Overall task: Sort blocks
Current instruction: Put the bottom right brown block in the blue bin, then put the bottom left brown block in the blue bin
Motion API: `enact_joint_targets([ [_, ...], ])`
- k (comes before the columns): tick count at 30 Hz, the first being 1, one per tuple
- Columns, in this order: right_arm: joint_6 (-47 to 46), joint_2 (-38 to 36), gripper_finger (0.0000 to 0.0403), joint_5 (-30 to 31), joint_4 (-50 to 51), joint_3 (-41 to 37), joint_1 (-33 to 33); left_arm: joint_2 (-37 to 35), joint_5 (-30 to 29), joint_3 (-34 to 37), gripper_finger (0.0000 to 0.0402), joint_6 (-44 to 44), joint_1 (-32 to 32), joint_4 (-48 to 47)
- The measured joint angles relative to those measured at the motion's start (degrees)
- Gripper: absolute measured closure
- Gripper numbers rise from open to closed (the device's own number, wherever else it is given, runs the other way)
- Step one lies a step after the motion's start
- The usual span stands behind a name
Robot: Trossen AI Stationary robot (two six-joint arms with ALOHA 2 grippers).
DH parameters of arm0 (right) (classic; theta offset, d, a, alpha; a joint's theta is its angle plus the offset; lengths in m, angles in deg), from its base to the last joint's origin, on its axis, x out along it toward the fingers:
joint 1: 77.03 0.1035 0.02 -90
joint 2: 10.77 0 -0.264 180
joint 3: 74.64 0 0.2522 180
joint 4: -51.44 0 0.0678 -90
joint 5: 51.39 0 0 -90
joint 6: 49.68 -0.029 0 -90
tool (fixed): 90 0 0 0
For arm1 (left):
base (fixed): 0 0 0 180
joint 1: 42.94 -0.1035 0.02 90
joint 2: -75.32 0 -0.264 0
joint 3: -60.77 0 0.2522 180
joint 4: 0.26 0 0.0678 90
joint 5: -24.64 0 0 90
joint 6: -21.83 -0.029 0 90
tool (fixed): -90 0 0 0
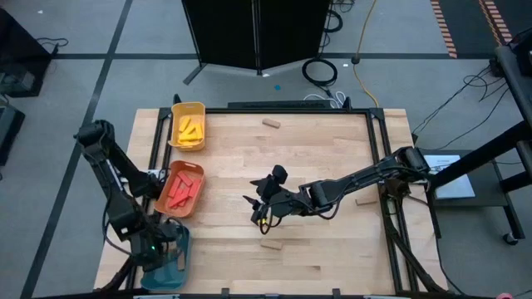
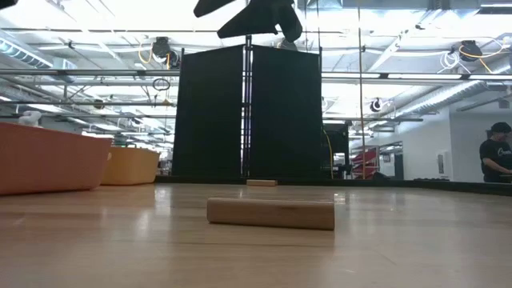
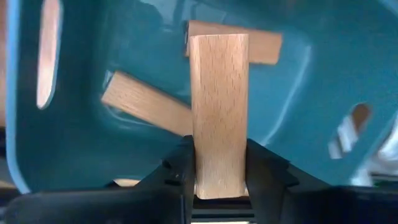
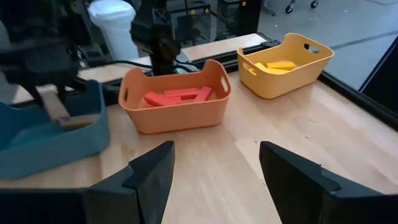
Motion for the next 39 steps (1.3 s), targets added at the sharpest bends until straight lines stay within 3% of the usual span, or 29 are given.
enact_joint_targets([
  [13, -4.8, 0.0, 0.0174, 0.2, -0.1, 0.0, 2.8, 2.9, 4.5, 0.0, 0.0203, -13.5, -1.1, -0.1],
  [18, -6.7, 0.0, 0.0174, 0.0, 0.0, 0.0, 3.2, 2.9, 11.1, -0.4, 0.0195, -16.4, -3.0, -3.7],
  [23, -7.7, 0.0, 0.0174, -0.1, 0.1, 0.0, 3.8, 1.6, 11.2, -5.0, 0.0194, -22.6, -3.1, -12.4],
  [26, -7.5, 0.0, 0.0174, -0.5, 0.1, 0.0, 4.1, -0.7, 3.5, -8.8, 0.0194, -26.8, -3.1, -17.4],
  [30, -6.0, 0.0, 0.0174, -4.9, 0.1, 0.0, 4.1, -5.2, -15.3, -10.3, 0.0194, -35.5, -3.1, -14.4],
  [33, -5.8, 0.0, 0.0174, -7.3, 0.1, 0.0, 4.1, -8.4, -26.0, -7.6, 0.0194, -44.1, -3.3, -4.6],
  [39, -8.6, 0.0, 0.0174, -15.3, 0.2, 0.0, 4.1, -11.5, -32.1, 1.6, 0.0194, -62.9, -5.7, 20.1],
])
